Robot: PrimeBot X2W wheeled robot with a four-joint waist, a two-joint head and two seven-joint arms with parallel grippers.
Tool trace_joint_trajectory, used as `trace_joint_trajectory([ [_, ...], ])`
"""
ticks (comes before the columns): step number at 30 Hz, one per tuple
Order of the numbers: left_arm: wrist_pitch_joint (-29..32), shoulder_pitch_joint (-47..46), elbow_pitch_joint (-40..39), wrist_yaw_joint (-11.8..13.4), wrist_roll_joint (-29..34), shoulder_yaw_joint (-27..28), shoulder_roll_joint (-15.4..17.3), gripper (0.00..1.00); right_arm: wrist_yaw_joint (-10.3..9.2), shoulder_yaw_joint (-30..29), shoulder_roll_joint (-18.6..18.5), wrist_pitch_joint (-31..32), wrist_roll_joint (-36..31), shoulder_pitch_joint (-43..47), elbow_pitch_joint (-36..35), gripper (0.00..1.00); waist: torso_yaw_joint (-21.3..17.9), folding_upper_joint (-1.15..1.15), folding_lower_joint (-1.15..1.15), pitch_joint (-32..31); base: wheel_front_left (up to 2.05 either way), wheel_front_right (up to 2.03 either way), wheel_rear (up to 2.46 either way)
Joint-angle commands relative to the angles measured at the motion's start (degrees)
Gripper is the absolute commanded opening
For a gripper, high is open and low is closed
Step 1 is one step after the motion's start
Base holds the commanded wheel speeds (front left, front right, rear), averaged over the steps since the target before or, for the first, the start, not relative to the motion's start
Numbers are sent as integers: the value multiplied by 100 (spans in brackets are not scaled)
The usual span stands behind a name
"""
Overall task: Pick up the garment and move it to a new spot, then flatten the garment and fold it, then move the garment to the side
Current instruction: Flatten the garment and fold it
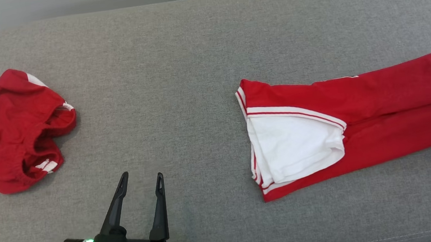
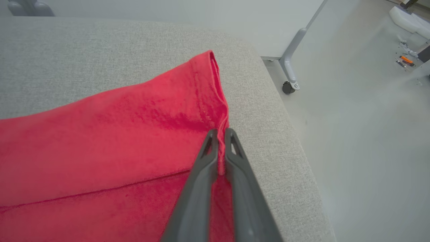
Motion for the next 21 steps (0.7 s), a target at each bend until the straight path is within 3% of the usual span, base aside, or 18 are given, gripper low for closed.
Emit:
trace_joint_trajectory([
  [1, -16, 9, -15, -24, 58, 34, 2, 100, -12, -84, -73, 79, -81, -97, -158, 0, -104, 0, 0, 8, 0, 0, 0],
  [5, -17, -9, 5, -47, 55, 63, 2, 100, -11, -305, -135, 463, -259, 8, -852, 0, -189, 0, 0, -4, 0, 0, 0],
  [9, -17, -12, 49, -11, -22, 11, 2, 100, -11, -584, 96, 950, -395, 322, -1832, 0, -227, 0, 0, -61, 0, 0, 0],
  [14, -16, -29, 87, 39, -97, -86, 3, 100, -10, -1057, 737, 1646, -823, 905, -3392, 0, -179, 0, 0, -151, 0, 0, 0],
  [21, -17, -112, 85, 68, -185, -189, 3, 100, -10, -1001, 1822, 2382, -1446, 1573, -5195, 0, 24, 0, 0, -134, 0, 0, 0],
])
